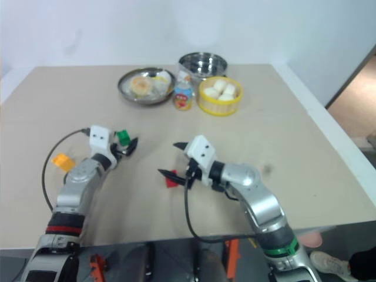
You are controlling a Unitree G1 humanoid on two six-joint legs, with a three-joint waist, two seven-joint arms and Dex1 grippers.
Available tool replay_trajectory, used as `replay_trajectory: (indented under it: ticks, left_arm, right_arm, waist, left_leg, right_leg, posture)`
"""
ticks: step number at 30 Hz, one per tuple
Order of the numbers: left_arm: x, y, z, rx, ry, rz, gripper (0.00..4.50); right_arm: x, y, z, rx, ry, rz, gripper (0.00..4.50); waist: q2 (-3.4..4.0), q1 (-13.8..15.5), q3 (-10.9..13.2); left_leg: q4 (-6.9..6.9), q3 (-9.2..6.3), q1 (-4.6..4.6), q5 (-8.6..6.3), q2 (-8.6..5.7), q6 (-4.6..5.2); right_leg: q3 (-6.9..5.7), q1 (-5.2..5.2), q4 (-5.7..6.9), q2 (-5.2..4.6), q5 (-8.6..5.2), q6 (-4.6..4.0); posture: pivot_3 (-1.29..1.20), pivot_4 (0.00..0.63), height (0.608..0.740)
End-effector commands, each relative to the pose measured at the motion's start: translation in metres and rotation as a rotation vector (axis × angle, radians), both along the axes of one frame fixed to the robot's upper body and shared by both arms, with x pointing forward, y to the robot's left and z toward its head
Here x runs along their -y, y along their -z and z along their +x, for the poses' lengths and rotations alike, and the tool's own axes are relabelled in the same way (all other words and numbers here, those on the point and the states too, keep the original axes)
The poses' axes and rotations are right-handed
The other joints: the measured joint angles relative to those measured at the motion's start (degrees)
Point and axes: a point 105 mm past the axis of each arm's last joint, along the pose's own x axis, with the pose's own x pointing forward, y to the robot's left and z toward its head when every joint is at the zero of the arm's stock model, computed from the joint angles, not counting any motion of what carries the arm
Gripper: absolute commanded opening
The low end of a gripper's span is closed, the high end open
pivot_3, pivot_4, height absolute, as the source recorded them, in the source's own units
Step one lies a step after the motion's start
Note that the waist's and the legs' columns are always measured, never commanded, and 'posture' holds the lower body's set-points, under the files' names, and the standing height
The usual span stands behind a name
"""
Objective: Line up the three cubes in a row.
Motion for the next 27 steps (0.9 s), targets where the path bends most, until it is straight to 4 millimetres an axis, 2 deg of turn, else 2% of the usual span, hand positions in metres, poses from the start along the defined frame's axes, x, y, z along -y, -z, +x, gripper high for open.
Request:
replay_trajectory:
  ticks: [1,14,23,27]
  left_arm:
    - [0.003,-0.0168,0.0046,0.062,0.009,0.004,3.09]
    - [-0.0034,-0.01,-0.0016,0.039,0.031,0.021,3.09]
    - [-0.0021,-0.0083,0.0017,0.032,0.025,-0.001,3.09]
    - [-0.0027,-0.0089,0.004,0.034,0.021,-0.005,1.97]
  right_arm:
    - [0.0012,-0.0077,-0.001,0.04,0.004,0.012,4.5]
    - [0.0027,-0.0053,-0.0024,0.041,0.009,0.001,4.5]
    - [0.0032,-0.0031,-0.0032,0.039,0.006,-0.01,4.5]
    - [0.0047,-0.0011,-0.0041,0.035,0.009,-0.02,4.5]
  waist:
    - [0.0,0.0,0.0]
    - [0.0,0.0,0.0]
    - [0.0,0.0,0.0]
    - [0.0,0.0,0.0]
  left_leg:
    - [0.0,0.0,0.0,0.0,0.0,0.0]
    - [0.0,0.0,0.0,0.02,0.0,0.03]
    - [0.01,0.0,0.0,0.01,0.0,0.02]
    - [0.01,0.0,0.0,0.02,0.0,0.03]
  right_leg:
    - [0.0,0.0,0.0,0.0,0.0,0.0]
    - [0.0,0.01,0.0,0.0,0.01,0.02]
    - [0.01,0.01,0.0,0.0,0.02,0.01]
    - [0.0,0.02,0.0,0.0,0.02,0.01]
  posture:
    - [0.0,0.15,0.74]
    - [0.0,0.15,0.74]
    - [0.0,0.15,0.74]
    - [0.0,0.15,0.74]
